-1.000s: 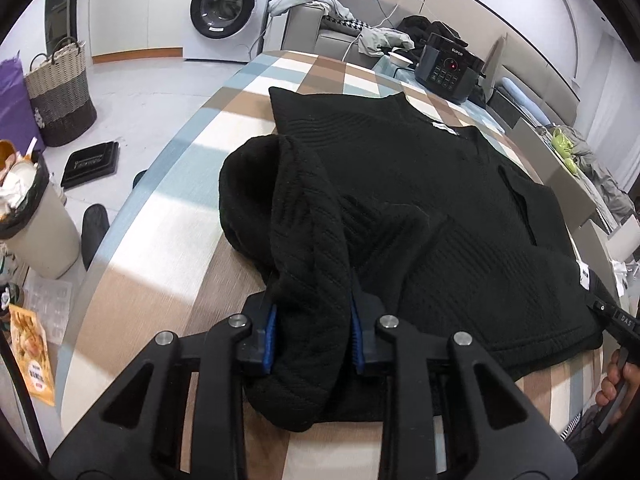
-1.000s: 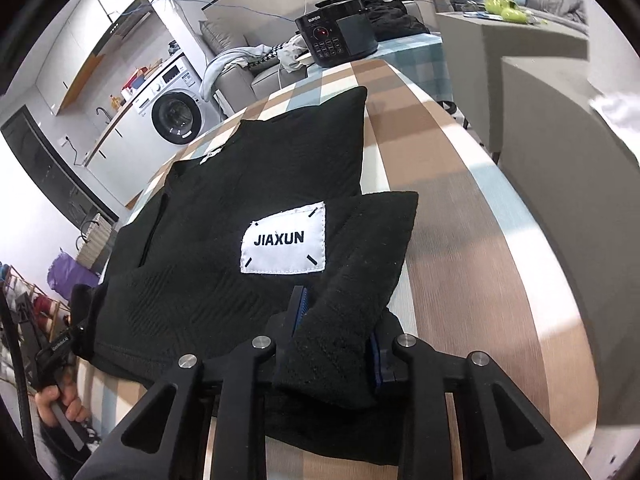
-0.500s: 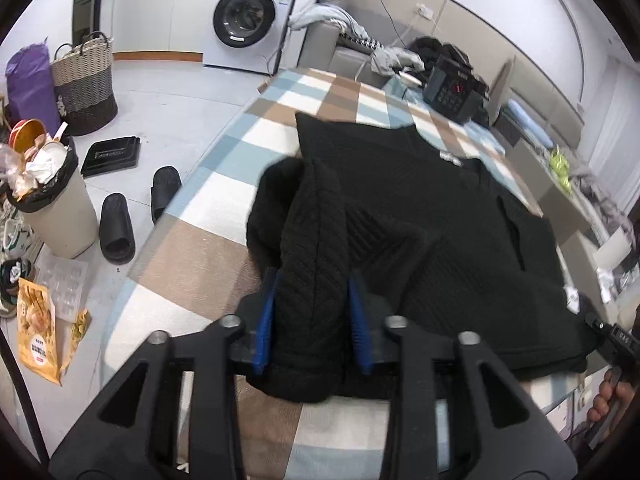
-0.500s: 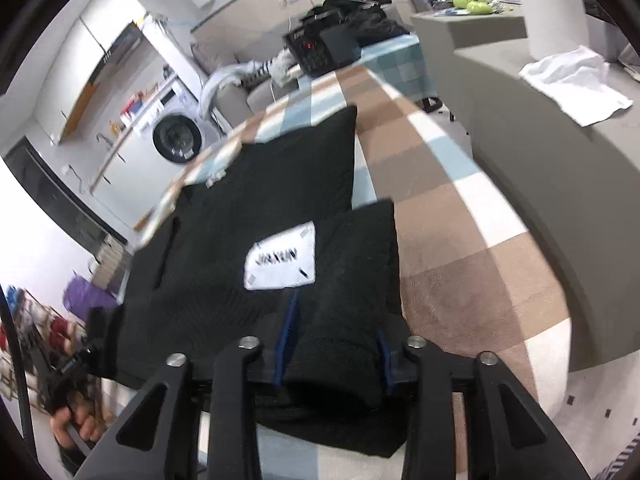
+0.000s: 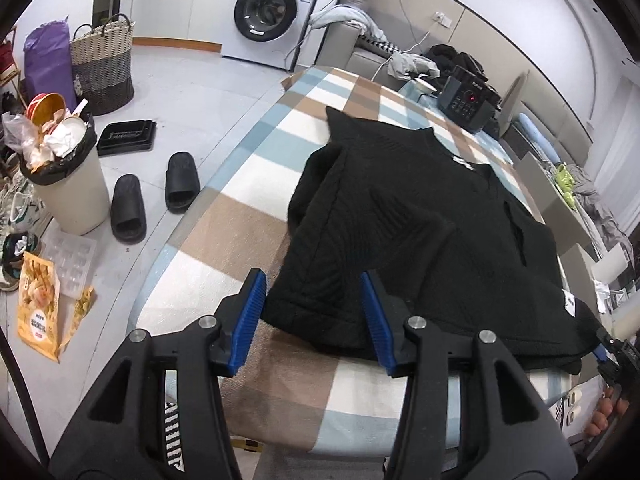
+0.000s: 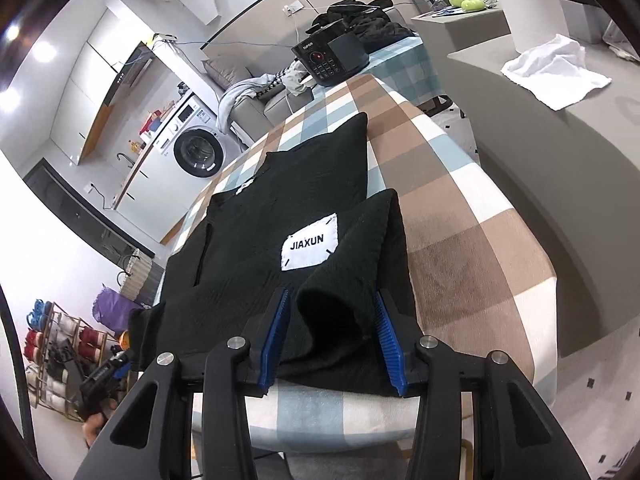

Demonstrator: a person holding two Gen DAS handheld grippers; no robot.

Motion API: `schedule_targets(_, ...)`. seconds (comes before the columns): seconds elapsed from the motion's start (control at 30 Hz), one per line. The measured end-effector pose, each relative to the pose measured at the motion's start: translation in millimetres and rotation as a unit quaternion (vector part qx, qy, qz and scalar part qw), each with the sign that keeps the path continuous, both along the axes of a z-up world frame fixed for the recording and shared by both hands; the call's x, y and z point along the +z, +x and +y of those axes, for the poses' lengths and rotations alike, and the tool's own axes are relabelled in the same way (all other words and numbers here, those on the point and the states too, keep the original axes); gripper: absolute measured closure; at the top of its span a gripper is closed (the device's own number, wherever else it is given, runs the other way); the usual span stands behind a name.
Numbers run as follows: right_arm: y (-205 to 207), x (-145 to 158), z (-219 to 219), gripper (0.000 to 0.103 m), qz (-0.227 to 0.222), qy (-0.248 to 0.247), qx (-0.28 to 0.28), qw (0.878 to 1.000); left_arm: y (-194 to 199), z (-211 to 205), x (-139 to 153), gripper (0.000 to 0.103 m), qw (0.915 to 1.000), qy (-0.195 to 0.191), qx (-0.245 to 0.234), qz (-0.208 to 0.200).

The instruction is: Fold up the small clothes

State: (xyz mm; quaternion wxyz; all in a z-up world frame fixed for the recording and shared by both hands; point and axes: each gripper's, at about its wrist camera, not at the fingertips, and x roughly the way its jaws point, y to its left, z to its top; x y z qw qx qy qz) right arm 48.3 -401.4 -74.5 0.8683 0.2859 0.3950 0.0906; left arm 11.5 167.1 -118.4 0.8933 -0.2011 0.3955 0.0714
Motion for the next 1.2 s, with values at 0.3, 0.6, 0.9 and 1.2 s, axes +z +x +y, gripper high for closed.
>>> schedule_targets(0.3,-3.0,-4.9,4.4,0.059,0.005,0.025,0.005,1.000,6.6,-0.8,-12.4,0.053,0.9995,-0.017,0.007,0.026)
schedule_targets(0.6,8.2,-16.2,21.2,0.058,0.019,0.036,0.035,0.999,-8.6,2.3,-23.9,0.048,0.9978,-0.055,0.015,0.033)
schedule_targets(0.9,6.6,-18.6,17.5,0.058,0.021,0.045,0.027,0.998,15.5,-1.8,-16.8,0.055,0.9987,-0.047,0.016,0.006)
schedule_targets(1.2,22.1,-25.1,15.2,0.058,0.026,0.075,0.000,0.997,33.3,4.0,1.6,0.092,0.9967,-0.068,0.033,-0.029)
